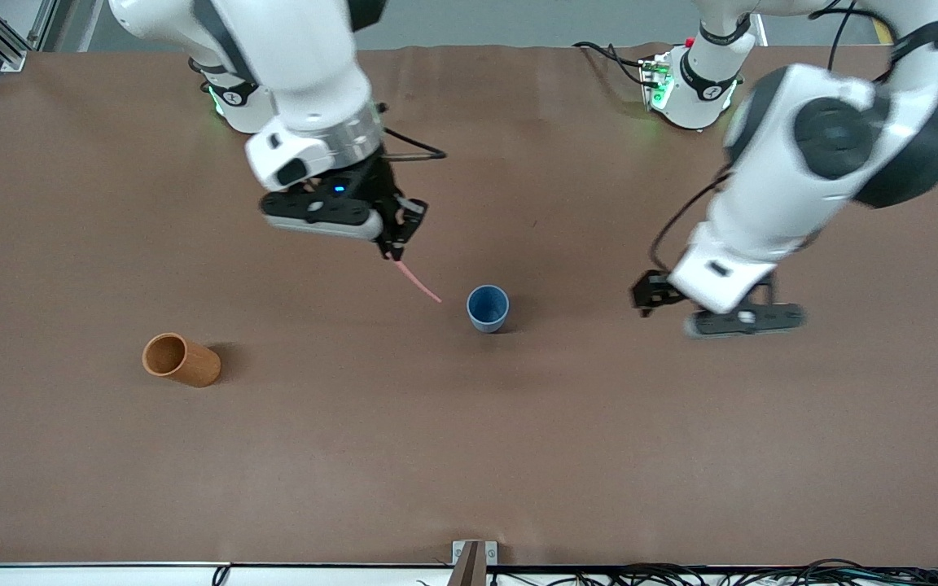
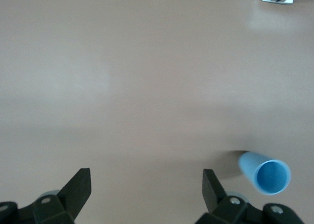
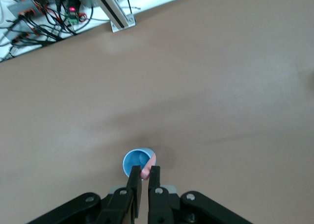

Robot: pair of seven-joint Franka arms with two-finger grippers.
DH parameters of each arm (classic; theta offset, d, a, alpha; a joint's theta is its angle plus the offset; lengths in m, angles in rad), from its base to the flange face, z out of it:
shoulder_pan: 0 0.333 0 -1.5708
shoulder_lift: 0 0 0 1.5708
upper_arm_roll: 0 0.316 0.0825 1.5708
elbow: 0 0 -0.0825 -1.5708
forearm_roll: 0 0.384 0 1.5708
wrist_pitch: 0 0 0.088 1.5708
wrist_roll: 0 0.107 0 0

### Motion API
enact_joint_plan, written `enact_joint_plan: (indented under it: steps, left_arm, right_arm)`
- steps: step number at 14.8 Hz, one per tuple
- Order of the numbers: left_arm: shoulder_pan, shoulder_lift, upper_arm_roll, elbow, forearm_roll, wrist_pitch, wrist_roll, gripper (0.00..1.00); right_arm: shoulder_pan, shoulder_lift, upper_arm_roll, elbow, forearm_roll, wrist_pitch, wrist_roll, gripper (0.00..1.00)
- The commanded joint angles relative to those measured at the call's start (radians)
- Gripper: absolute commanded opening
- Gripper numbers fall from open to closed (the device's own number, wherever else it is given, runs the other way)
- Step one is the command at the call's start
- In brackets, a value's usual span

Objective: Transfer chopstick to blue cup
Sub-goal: 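Carry the chopstick above the cup while the left gripper lets go and withdraws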

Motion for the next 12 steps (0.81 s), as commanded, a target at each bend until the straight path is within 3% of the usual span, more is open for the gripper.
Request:
enact_joint_plan:
  steps: [1,3,6,12]
  left_arm:
    - [-0.001,-0.093,0.114,-0.026,-0.063,-0.058,0.226,1.0]
    - [0.005,-0.145,0.153,-0.006,-0.065,-0.133,0.314,1.0]
    - [0.034,-0.161,0.142,0.088,-0.055,-0.288,0.343,1.0]
    - [0.036,-0.161,0.141,0.093,-0.061,-0.304,0.343,1.0]
  right_arm:
    - [0.072,0.04,-0.01,0.003,-0.081,0.036,0.104,0.01]
    - [0.084,0.057,-0.01,0.001,-0.104,0.063,0.136,0.01]
    - [0.107,0.079,-0.01,-0.002,-0.129,0.065,0.141,0.01]
    - [0.142,0.139,-0.01,-0.007,-0.161,0.097,0.144,0.02]
